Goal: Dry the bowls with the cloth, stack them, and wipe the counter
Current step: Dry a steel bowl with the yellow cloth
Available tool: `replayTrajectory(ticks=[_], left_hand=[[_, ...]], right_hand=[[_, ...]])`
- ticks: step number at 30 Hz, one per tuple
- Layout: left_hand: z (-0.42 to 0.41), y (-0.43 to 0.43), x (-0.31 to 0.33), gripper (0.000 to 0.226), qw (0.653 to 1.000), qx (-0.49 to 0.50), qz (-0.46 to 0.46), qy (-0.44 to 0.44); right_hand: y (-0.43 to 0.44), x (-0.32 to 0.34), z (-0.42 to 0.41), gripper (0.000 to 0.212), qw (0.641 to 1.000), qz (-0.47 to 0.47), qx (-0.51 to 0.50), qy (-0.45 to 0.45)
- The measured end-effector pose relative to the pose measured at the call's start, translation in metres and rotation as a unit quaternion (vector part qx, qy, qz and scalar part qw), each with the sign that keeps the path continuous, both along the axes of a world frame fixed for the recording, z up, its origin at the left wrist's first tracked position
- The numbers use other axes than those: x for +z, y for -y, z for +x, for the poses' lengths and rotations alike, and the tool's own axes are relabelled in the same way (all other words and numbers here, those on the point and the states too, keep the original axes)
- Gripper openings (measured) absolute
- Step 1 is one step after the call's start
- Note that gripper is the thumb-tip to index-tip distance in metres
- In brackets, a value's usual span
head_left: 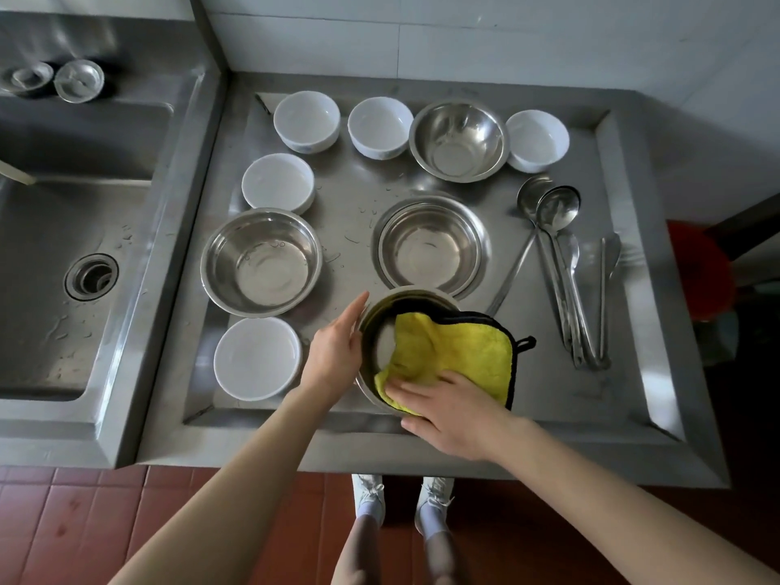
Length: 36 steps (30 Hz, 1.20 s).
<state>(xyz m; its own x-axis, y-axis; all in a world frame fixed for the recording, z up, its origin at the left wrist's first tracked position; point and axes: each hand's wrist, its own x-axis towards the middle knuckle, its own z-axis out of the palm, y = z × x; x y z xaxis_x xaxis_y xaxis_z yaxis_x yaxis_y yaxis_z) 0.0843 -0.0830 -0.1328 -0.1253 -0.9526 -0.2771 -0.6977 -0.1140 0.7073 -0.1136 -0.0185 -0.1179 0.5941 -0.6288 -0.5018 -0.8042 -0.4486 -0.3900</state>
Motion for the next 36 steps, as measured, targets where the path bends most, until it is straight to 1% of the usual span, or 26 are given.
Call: replayTrajectory(ticks=[3, 7, 10, 14, 15, 17, 18, 20, 23, 25, 27, 30, 32, 34, 36], left_hand=[[0.001, 0.003, -0.003, 0.057, 0.999, -0.017, -0.029, 0.038], [-0.002, 0.005, -0.004, 0.056, 0.996, -0.049, -0.064, 0.045], [-0.001, 0.007, -0.005, 0.056, 0.994, -0.059, -0.080, 0.049], [0.000, 0.007, -0.005, 0.053, 0.992, -0.063, -0.097, 0.043], [0.000, 0.006, -0.005, 0.053, 0.993, -0.055, -0.096, 0.037], [0.000, 0.005, -0.004, 0.051, 0.995, -0.038, -0.086, 0.025], [0.000, 0.004, -0.003, 0.051, 0.996, -0.031, -0.080, 0.020], [-0.001, 0.004, -0.002, 0.053, 0.997, -0.025, -0.068, 0.013], [0.000, 0.005, -0.003, 0.058, 0.998, -0.030, -0.057, 0.016], [0.002, 0.005, -0.007, 0.060, 0.998, -0.028, -0.053, 0.018], [0.003, 0.004, -0.008, 0.059, 0.998, -0.026, -0.046, 0.025], [0.001, 0.002, -0.008, 0.056, 0.998, -0.029, -0.038, 0.040], [0.000, 0.002, -0.007, 0.054, 0.997, -0.033, -0.042, 0.052], [-0.001, -0.001, -0.006, 0.054, 0.996, -0.038, -0.051, 0.067], [-0.004, -0.005, -0.004, 0.054, 0.995, -0.036, -0.040, 0.078]], right_hand=[[-0.004, 0.004, -0.018, 0.065, 0.999, -0.041, 0.007, -0.031], [0.004, 0.005, -0.025, 0.080, 0.988, -0.108, -0.029, -0.110], [0.019, 0.001, -0.017, 0.088, 0.979, -0.138, -0.075, -0.132], [0.039, -0.013, 0.003, 0.088, 0.976, -0.129, -0.135, -0.113], [0.043, -0.016, 0.008, 0.085, 0.976, -0.126, -0.141, -0.107], [0.047, -0.022, 0.017, 0.072, 0.978, -0.115, -0.144, -0.093], [0.048, -0.023, 0.020, 0.066, 0.981, -0.105, -0.142, -0.083], [0.047, -0.022, 0.028, 0.060, 0.988, -0.081, -0.120, -0.057], [0.037, -0.017, 0.033, 0.057, 0.997, -0.012, -0.074, -0.022], [0.026, -0.012, 0.029, 0.056, 0.998, 0.034, -0.061, -0.001], [0.013, -0.006, 0.020, 0.054, 0.997, 0.057, -0.053, 0.017], [-0.002, 0.004, 0.002, 0.055, 0.999, 0.042, -0.025, 0.006], [-0.010, 0.011, -0.009, 0.063, 1.000, 0.004, -0.018, -0.004], [-0.017, 0.014, -0.019, 0.067, 0.999, -0.032, -0.032, -0.020], [-0.025, 0.011, -0.029, 0.063, 0.994, -0.080, -0.072, -0.033]])
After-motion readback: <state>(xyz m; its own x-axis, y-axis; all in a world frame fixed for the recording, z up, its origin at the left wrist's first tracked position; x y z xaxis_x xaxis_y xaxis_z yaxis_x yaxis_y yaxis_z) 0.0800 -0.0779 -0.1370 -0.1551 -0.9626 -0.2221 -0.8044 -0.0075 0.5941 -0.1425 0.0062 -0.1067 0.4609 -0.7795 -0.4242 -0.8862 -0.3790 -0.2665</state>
